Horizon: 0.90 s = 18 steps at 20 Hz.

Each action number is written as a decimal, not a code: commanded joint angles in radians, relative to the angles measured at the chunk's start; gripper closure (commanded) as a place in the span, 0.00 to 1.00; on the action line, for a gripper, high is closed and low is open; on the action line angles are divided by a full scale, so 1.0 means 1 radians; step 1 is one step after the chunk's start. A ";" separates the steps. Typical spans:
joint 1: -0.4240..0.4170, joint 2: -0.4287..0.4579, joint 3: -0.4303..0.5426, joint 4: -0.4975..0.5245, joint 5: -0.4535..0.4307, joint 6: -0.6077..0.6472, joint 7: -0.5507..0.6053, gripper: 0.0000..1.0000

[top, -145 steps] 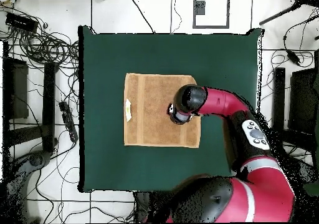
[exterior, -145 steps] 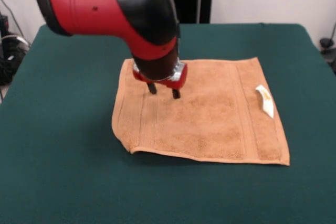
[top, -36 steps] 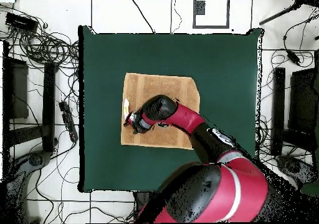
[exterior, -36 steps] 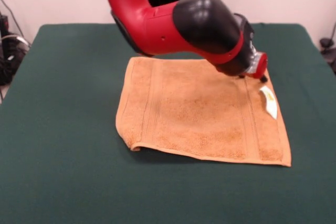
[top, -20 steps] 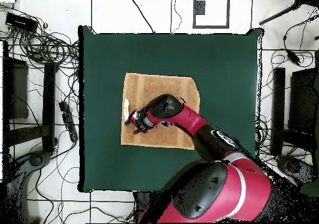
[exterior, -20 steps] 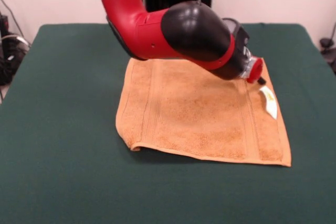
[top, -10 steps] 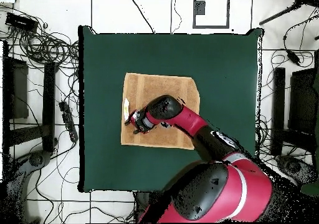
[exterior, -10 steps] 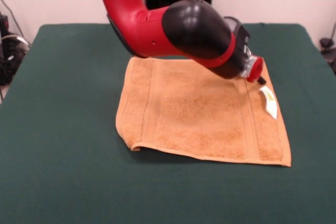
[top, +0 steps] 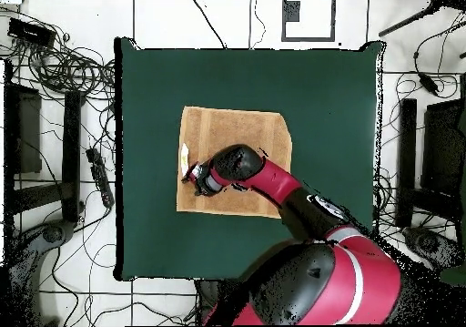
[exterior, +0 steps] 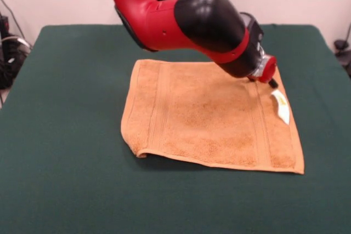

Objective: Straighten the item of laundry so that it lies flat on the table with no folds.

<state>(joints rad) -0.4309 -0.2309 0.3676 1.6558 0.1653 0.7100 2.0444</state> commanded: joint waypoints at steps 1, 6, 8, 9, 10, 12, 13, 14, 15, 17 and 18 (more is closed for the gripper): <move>0.115 0.278 0.018 0.077 -0.092 -0.526 0.154 0.00; 0.109 0.293 0.028 0.084 -0.069 -0.529 0.157 0.00; 0.099 0.305 0.039 0.085 -0.064 -0.525 0.144 0.00; 0.100 0.305 0.039 0.088 -0.065 -0.528 0.145 0.00; 0.100 0.304 0.040 0.091 -0.065 -0.530 0.146 0.00; 0.104 0.295 0.041 0.105 -0.065 -0.538 0.158 0.00; 0.109 0.287 0.040 0.114 -0.069 -0.547 0.164 0.00; 0.114 0.279 0.038 0.121 -0.072 -0.548 0.167 0.00; 0.118 0.268 0.038 0.134 -0.069 -0.551 0.178 0.00; 0.130 0.246 0.034 0.160 -0.061 -0.553 0.204 0.00; 0.135 0.232 0.033 0.173 -0.060 -0.552 0.211 0.00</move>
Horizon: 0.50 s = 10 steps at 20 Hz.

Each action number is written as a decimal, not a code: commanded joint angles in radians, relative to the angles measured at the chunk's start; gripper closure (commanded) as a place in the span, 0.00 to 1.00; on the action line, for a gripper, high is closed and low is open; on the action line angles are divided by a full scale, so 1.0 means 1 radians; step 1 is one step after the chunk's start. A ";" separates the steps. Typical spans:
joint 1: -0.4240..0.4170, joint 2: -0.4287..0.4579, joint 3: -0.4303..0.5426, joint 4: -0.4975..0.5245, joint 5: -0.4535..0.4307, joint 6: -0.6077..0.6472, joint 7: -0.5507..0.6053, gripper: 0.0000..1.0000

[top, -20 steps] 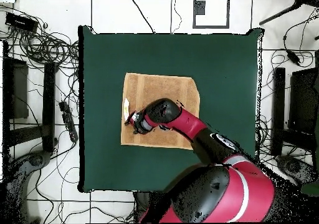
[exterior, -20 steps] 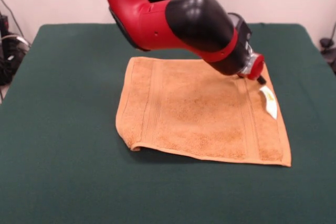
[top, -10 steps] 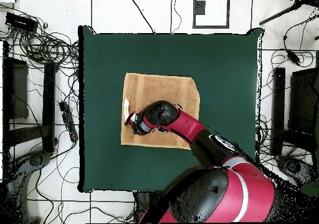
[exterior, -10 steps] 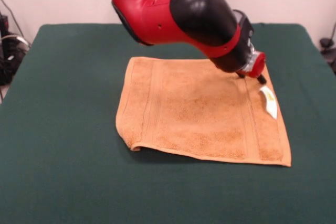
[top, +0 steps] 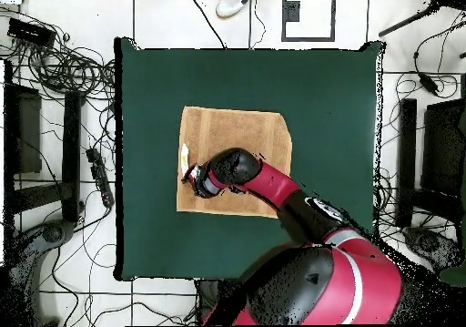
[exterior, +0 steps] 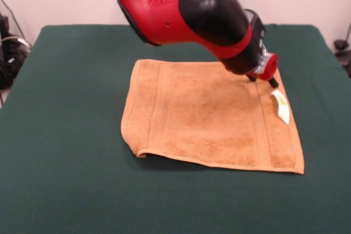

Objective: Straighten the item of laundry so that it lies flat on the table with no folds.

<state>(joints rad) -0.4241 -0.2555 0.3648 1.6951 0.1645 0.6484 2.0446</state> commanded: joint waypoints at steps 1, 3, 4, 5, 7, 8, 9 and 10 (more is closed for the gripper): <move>0.136 0.238 0.034 0.152 -0.059 -0.494 0.221 0.00; 0.143 0.210 0.035 0.183 -0.048 -0.495 0.238 0.00; 0.145 0.198 0.036 0.198 -0.040 -0.498 0.247 0.00; 0.150 0.187 0.037 0.212 -0.032 -0.503 0.257 0.00; 0.157 0.166 0.038 0.239 -0.023 -0.519 0.270 0.00; 0.163 0.157 0.037 0.249 -0.021 -0.528 0.270 0.00; 0.168 0.149 0.037 0.257 -0.018 -0.536 0.272 0.00; 0.174 0.141 0.036 0.265 -0.015 -0.543 0.273 0.00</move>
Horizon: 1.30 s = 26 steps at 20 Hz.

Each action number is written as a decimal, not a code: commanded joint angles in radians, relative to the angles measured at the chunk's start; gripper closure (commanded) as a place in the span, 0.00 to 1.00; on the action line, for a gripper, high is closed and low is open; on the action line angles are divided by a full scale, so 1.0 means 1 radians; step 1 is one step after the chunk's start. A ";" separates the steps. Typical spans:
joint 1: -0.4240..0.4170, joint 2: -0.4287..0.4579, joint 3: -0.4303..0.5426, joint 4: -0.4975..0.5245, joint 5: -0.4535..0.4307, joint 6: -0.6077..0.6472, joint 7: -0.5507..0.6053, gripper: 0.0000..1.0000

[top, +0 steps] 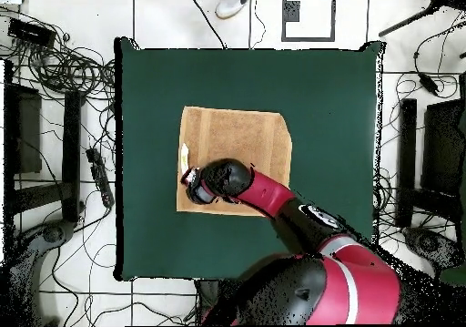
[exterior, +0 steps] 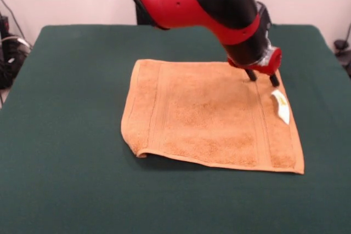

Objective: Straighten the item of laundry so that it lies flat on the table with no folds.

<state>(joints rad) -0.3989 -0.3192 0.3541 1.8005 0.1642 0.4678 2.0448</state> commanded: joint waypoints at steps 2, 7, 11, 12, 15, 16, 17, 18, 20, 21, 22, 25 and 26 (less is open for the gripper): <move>0.166 0.193 0.038 0.168 -0.007 -0.374 0.277 0.00; 0.150 0.194 0.071 0.204 0.027 -0.378 0.272 0.00; 0.074 0.238 0.145 0.231 0.053 -0.348 0.229 0.00; 0.045 0.260 0.167 0.235 0.059 -0.332 0.210 0.00; -0.013 0.313 0.214 0.238 0.049 -0.325 0.161 0.00; -0.026 0.328 0.225 0.237 0.045 -0.321 0.152 0.00; -0.040 0.340 0.236 0.238 0.039 -0.324 0.146 0.00; -0.056 0.356 0.250 0.242 0.040 -0.317 0.141 0.00; -0.074 0.373 0.269 0.244 0.028 -0.320 0.134 0.00; -0.078 0.376 0.276 0.245 0.028 -0.318 0.136 0.00; -0.079 0.374 0.284 0.251 0.028 -0.323 0.146 0.00; -0.074 0.360 0.293 0.264 0.041 -0.307 0.175 0.00; -0.077 0.360 0.298 0.268 0.042 -0.302 0.178 0.00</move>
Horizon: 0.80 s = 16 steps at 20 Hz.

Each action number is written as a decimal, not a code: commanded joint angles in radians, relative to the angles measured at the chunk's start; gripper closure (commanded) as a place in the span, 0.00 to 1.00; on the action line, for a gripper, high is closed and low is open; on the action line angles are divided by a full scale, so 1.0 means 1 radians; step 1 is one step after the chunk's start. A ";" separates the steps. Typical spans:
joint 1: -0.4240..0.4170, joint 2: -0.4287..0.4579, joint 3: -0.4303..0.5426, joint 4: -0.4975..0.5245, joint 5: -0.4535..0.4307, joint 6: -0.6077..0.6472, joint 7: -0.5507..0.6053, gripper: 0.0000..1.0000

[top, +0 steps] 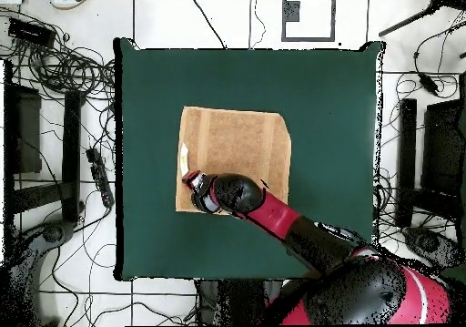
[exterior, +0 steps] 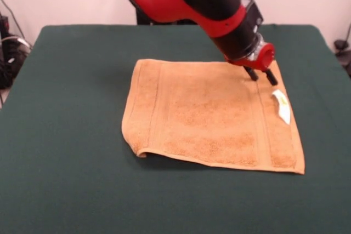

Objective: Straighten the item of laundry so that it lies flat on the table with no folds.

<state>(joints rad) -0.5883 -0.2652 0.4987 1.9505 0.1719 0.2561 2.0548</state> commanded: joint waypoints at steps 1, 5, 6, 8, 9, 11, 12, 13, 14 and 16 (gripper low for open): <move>0.111 0.310 0.156 0.115 0.036 -0.079 0.164 0.00; 0.122 0.319 0.158 0.102 0.028 -0.051 0.142 0.00; 0.125 0.327 0.158 0.094 0.020 -0.050 0.130 0.00; 0.130 0.342 0.164 0.090 0.016 -0.065 0.131 0.00; 0.128 0.354 0.169 0.089 0.019 -0.074 0.136 0.00; 0.131 0.373 0.176 0.083 0.013 -0.090 0.136 0.00; 0.135 0.381 0.178 0.080 0.006 -0.099 0.132 0.00; 0.141 0.384 0.178 0.080 0.003 -0.103 0.134 0.00; 0.146 0.388 0.178 0.079 0.002 -0.107 0.138 0.00; 0.157 0.396 0.176 0.076 -0.002 -0.115 0.143 0.00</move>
<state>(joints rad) -0.5607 -0.1148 0.6130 1.9631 0.1730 0.2534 2.0548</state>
